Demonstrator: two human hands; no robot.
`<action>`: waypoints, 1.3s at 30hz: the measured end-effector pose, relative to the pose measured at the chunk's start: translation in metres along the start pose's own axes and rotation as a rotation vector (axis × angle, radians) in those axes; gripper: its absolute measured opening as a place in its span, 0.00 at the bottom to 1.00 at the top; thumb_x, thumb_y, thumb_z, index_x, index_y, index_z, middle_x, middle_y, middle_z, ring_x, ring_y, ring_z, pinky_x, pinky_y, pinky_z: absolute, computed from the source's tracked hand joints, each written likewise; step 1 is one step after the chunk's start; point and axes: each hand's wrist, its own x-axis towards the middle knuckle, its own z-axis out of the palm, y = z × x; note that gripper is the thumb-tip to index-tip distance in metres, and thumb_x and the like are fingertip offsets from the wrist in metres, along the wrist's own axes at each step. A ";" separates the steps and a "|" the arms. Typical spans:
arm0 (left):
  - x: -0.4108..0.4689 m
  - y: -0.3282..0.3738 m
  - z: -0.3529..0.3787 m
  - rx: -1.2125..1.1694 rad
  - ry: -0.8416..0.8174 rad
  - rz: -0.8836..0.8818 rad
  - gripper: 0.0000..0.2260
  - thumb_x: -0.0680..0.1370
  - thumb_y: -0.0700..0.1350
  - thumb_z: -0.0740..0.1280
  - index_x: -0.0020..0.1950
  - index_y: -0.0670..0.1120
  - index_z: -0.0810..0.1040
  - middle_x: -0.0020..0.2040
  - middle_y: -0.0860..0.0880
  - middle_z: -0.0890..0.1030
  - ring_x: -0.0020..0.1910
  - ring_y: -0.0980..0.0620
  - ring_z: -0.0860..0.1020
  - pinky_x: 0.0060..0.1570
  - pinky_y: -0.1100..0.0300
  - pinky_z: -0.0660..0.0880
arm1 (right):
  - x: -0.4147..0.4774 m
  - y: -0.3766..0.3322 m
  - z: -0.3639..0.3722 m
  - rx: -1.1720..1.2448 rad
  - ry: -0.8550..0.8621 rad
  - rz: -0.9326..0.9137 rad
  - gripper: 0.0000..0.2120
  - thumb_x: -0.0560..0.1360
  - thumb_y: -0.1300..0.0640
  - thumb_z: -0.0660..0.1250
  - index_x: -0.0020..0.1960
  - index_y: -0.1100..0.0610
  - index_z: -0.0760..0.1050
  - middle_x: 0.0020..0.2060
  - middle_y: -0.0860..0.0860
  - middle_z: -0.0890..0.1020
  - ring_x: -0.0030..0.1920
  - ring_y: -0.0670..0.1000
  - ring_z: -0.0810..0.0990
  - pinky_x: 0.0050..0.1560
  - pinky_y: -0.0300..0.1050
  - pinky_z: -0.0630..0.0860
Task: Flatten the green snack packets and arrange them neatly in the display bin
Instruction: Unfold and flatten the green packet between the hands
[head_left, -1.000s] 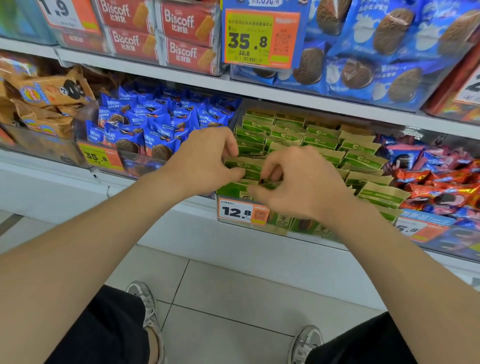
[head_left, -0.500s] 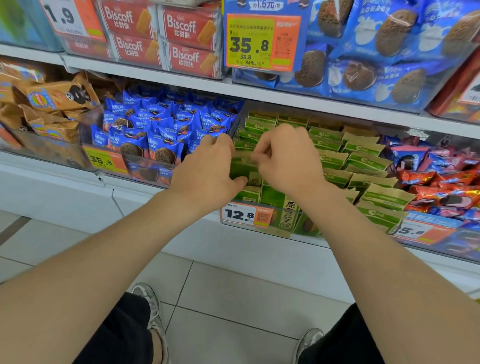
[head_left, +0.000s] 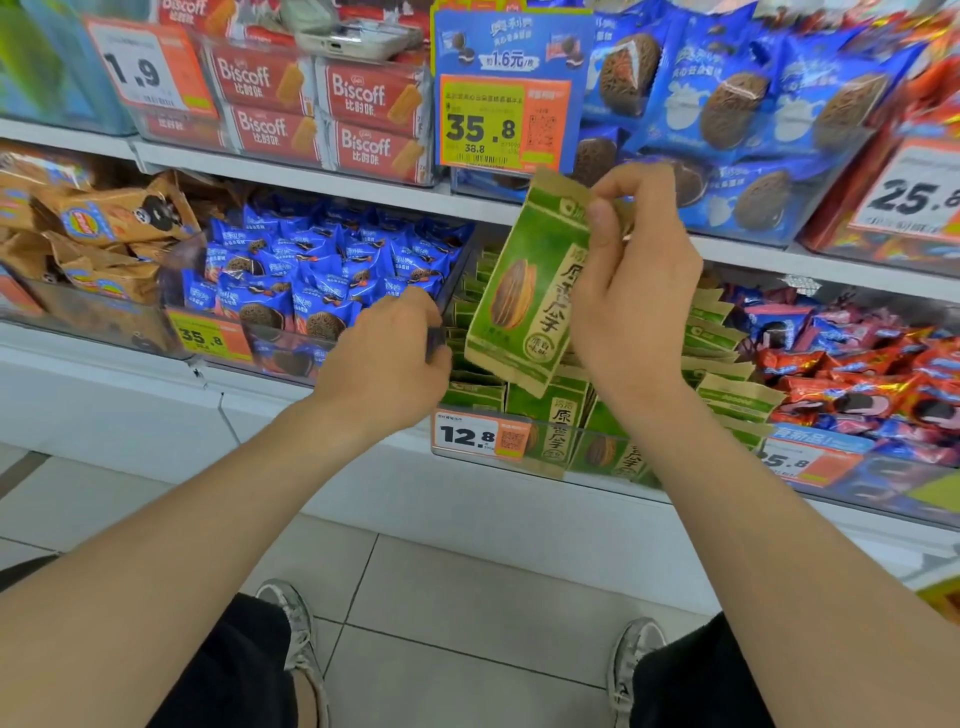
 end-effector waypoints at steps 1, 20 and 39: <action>-0.001 0.002 -0.002 -0.058 0.051 -0.013 0.08 0.83 0.44 0.66 0.62 0.48 0.78 0.50 0.51 0.82 0.55 0.44 0.81 0.55 0.48 0.77 | -0.003 0.001 -0.003 0.012 -0.066 -0.008 0.05 0.85 0.64 0.61 0.55 0.63 0.75 0.35 0.41 0.72 0.33 0.41 0.69 0.36 0.32 0.63; -0.043 0.071 0.027 -1.164 0.157 -0.401 0.09 0.84 0.48 0.70 0.61 0.49 0.74 0.56 0.41 0.84 0.47 0.49 0.86 0.49 0.50 0.85 | -0.050 -0.032 -0.053 0.557 -0.562 1.034 0.14 0.86 0.53 0.65 0.54 0.58 0.87 0.51 0.63 0.87 0.44 0.57 0.83 0.52 0.63 0.82; -0.064 0.069 0.032 -0.915 0.158 0.004 0.10 0.81 0.52 0.68 0.47 0.46 0.80 0.40 0.53 0.82 0.40 0.55 0.80 0.45 0.53 0.78 | -0.063 -0.032 -0.070 0.675 -0.444 1.085 0.09 0.83 0.59 0.68 0.52 0.62 0.86 0.44 0.59 0.88 0.42 0.57 0.87 0.45 0.52 0.86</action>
